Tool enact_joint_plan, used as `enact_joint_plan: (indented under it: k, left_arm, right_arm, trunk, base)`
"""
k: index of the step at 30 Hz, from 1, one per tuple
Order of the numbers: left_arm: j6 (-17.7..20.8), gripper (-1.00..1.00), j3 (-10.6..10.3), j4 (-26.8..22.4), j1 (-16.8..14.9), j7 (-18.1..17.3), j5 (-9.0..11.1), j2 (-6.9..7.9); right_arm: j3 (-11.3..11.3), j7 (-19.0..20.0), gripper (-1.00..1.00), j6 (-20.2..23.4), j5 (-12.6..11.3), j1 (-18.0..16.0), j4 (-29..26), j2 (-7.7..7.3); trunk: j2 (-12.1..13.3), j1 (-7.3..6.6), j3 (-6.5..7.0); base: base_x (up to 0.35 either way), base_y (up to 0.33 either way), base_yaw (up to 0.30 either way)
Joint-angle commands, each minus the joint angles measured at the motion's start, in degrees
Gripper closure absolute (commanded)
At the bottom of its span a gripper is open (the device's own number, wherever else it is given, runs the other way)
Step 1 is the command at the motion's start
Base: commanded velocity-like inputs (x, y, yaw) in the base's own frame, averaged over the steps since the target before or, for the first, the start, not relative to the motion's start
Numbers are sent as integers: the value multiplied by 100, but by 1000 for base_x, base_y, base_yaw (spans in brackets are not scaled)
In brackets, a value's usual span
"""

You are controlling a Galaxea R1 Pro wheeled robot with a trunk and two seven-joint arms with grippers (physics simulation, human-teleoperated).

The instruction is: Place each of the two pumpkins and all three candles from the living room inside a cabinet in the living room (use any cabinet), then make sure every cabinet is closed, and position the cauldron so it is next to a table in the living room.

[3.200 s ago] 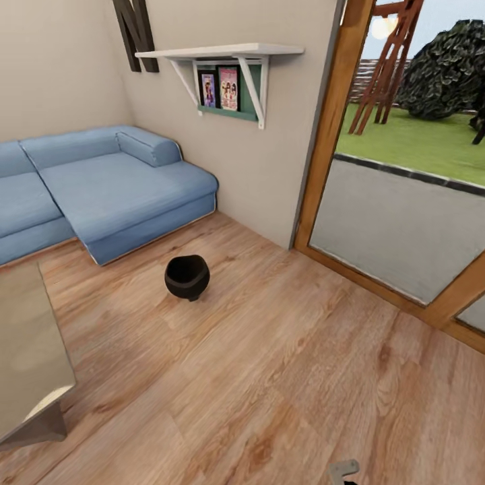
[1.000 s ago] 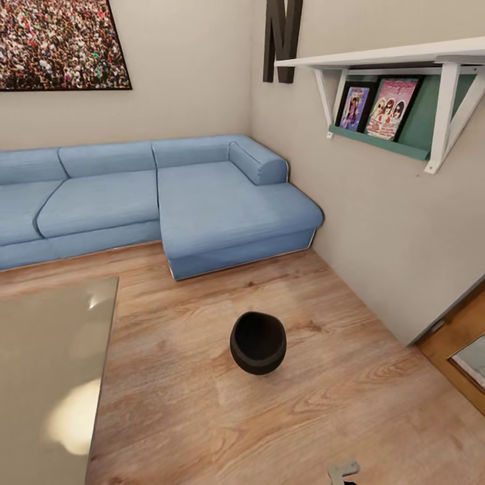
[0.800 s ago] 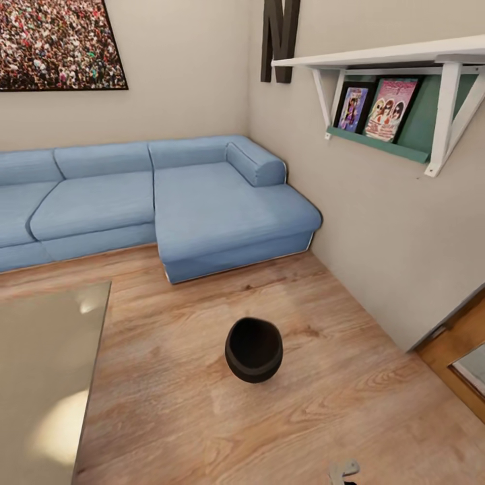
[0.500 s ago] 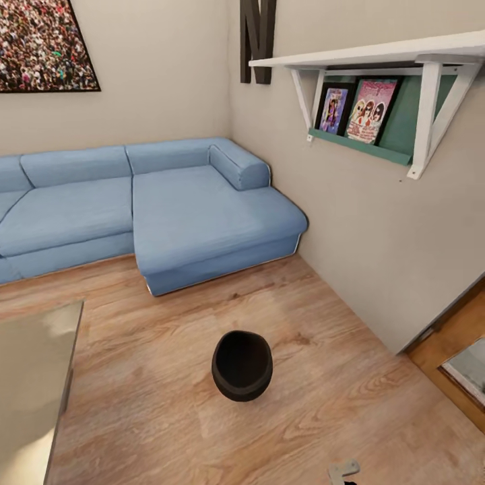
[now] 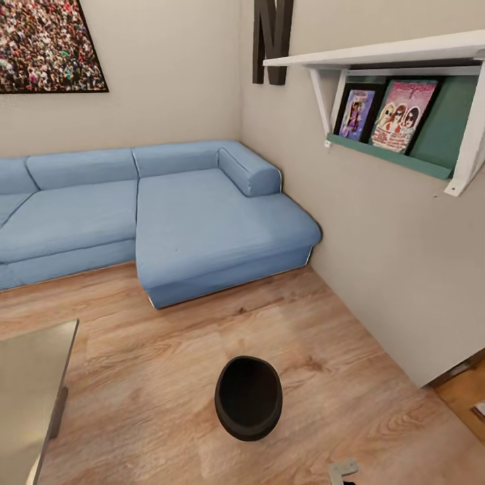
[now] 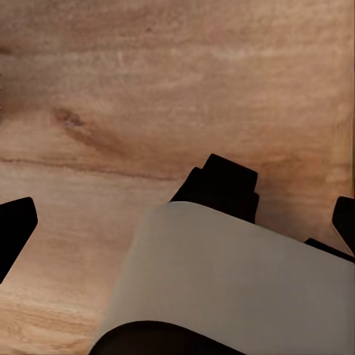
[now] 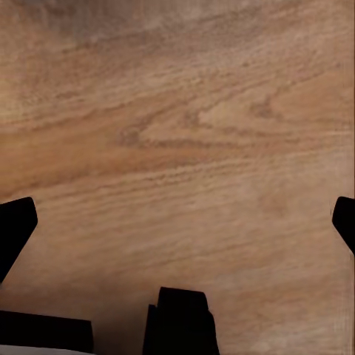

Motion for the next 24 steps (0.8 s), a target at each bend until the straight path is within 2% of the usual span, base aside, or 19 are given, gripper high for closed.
enact_joint_plan:
  k: [1,9,14,20,24]
  left_arm:
    - [2,-100,0,-1,0,-3,-2,0]
    - [6,-100,0,-1,0,-2,2,0]
    - [-17,-100,0,-10,0,1,-1,-8]
    - [-32,-100,0,-26,0,0,9,-11]
    - [-30,-100,0,-35,0,-5,3,-64]
  right_arm:
    - [0,0,-100,0,0,0,0,0]
    - [0,-2,-100,0,0,0,0,-9]
    - [0,0,-100,0,0,0,0,-10]
    - [0,0,-100,4,1,0,0,-14]
    - [0,0,-100,15,0,0,0,-17]
  trunk:
    - [0,0,0]
    - [0,0,0]
    - [0,0,0]
    - [0,0,0]
    - [0,0,0]
  base:
    - [335,0,280]
    - [335,0,278]
    - [305,0,34]
    - [42,0,2]
    - [2,0,0]
